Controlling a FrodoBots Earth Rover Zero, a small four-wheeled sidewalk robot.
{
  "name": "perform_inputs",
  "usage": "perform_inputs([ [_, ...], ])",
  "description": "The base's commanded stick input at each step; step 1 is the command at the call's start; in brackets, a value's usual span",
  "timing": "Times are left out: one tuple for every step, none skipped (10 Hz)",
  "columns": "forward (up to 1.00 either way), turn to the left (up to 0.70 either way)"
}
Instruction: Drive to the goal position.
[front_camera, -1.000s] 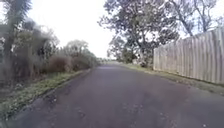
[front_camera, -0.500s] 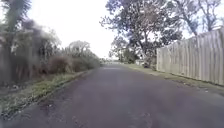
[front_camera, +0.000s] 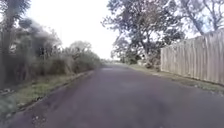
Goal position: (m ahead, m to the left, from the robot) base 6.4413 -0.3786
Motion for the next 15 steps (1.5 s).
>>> perform_inputs([
  [0.85, 0.0],
  [0.85, 0.0],
  [0.85, 0.0],
  [0.85, 0.0],
  [0.85, 0.0],
  [0.85, 0.0],
  [0.85, 0.0],
  [0.85, 0.0],
  [0.85, 0.0],
  [0.85, 0.0],
  [0.85, 0.0],
  [0.85, 0.0],
  [0.85, 0.0],
  [0.85, 0.0],
  [0.85, 0.0],
])
